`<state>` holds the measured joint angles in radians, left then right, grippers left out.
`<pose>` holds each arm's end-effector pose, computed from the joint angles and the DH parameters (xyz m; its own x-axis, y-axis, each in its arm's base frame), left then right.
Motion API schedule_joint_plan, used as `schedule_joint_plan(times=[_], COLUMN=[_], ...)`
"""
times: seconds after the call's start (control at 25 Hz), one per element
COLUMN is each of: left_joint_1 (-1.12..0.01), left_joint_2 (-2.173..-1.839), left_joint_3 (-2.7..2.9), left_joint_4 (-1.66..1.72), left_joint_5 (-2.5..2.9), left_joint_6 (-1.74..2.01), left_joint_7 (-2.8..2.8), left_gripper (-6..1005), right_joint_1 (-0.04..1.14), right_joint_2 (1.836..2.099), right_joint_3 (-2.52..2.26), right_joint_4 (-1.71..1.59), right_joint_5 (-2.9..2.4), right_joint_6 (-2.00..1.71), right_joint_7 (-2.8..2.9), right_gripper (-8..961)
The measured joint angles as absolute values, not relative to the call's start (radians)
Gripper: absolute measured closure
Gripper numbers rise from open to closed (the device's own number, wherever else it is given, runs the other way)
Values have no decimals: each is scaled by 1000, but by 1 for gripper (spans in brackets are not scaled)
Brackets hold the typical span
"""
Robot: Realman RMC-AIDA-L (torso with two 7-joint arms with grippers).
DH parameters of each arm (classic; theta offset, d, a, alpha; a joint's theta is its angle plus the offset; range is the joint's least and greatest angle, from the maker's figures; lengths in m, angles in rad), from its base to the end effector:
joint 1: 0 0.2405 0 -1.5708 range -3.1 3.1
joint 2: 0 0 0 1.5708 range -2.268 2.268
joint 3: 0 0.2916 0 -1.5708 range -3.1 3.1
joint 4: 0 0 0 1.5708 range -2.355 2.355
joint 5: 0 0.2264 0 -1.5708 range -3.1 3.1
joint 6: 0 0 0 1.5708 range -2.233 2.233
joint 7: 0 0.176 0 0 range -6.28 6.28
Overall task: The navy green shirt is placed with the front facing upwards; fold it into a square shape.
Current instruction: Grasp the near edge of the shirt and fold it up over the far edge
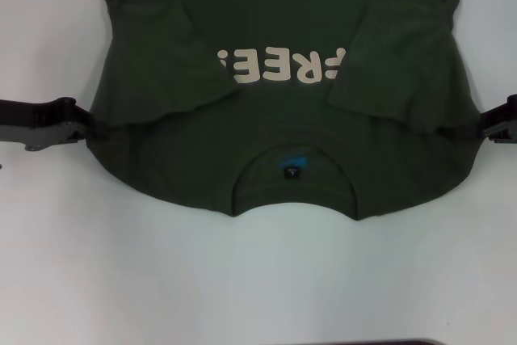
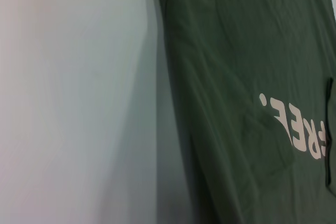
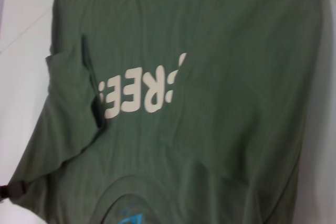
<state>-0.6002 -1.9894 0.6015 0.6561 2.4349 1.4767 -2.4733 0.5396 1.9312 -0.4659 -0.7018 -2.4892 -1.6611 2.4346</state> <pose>-0.3499 0.3824 -0.0161 0.0577 0.9595 0.2758 0.9983 -0.0543 -0.0198 0.3732 0.3498 0.0292 0.0142 -0.9642 -0.2646 -0.9994 -0.0219 0.0261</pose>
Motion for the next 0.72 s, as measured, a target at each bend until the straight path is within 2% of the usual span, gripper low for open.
schedule_joint_plan(times=[0.32, 0.72], left_joint_1=[-601, -595], left_joint_2=[-1970, -1970], left_joint_3=[616, 626], left_joint_4=[655, 664], left_joint_5=[2475, 2530], left_joint_6=[1494, 1546], left_joint_7=[-2476, -2472], left_gripper=[997, 997], right_joint_1=[562, 570], right_joint_2=[1931, 1927], right_joint_3=[-468, -509], right_joint_4=[-701, -701], right_joint_5=[-2483, -2487], right_joint_6=[-1712, -1741], right_joint_7=[2415, 2413], right_gripper=[908, 907])
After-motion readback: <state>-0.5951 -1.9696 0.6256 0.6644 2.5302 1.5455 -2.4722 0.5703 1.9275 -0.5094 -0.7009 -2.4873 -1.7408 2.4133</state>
